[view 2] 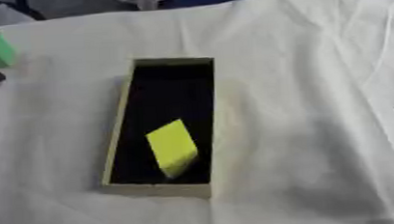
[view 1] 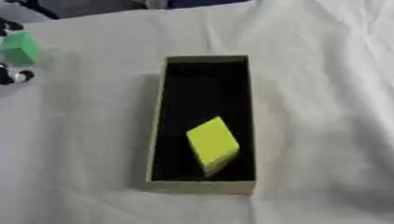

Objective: Pick up objects on the table and place them in the box.

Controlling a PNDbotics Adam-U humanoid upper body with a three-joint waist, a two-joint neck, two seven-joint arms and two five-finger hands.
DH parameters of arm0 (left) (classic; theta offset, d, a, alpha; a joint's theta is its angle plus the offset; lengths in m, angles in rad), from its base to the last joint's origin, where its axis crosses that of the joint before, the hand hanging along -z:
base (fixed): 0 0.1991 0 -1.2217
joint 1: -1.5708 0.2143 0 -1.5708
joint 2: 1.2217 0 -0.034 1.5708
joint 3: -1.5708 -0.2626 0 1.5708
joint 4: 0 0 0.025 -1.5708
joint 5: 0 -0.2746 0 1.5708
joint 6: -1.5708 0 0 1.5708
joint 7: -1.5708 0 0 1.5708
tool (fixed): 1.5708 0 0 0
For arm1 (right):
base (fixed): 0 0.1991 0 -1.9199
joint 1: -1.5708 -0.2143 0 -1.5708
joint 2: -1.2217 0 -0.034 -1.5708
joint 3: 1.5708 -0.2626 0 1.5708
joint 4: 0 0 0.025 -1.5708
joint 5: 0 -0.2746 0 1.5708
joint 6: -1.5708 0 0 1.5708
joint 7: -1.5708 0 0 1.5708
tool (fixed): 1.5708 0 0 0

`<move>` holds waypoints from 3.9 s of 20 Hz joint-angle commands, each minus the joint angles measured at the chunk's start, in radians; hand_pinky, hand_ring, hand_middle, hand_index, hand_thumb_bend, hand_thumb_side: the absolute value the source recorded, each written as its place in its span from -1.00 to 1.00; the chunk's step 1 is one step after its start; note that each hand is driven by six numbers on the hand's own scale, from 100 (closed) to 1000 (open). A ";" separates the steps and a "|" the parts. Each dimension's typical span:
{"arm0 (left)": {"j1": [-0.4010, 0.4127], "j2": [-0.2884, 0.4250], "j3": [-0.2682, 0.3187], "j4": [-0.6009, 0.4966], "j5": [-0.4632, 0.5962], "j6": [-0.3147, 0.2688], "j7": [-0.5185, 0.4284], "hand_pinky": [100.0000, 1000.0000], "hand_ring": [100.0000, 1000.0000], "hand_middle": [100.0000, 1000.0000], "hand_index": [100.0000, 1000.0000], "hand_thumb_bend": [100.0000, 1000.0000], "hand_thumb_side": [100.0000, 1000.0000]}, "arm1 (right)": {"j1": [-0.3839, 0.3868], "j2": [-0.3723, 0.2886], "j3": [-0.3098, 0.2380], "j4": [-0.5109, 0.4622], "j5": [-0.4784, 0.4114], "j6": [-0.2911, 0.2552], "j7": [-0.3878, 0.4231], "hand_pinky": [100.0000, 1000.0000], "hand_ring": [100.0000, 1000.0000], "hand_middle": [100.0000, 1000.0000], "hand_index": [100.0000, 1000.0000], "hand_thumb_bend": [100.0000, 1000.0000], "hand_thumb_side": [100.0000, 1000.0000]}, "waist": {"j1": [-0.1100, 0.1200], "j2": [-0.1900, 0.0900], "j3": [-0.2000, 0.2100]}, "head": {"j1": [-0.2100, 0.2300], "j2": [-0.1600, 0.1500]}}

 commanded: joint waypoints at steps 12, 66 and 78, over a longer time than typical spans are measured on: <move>-0.046 0.081 0.036 0.012 -0.023 0.025 0.051 0.52 0.73 0.73 0.79 -0.09 -1.00 | -0.026 -0.026 0.010 -0.011 0.018 -0.012 0.008 0.62 0.66 -0.01 0.62 -1.00 0.45 | 0.010 0.013 -0.030 | 0.049 -0.052; -0.039 0.129 0.074 0.145 -0.091 0.051 0.140 -0.24 0.06 0.29 0.51 -0.24 -1.00 | -0.044 -0.016 0.036 -0.011 0.074 -0.015 0.008 0.63 0.66 -0.03 0.62 -1.00 0.51 | 0.037 0.088 -0.095 | 0.081 -0.128; -0.041 0.123 0.065 0.083 -0.041 0.003 0.167 -0.46 -0.16 0.07 0.41 -0.35 -1.00 | -0.032 -0.022 0.032 -0.011 0.054 -0.010 0.005 0.63 0.65 -0.03 0.62 -1.00 0.47 | 0.029 0.045 -0.074 | 0.062 -0.088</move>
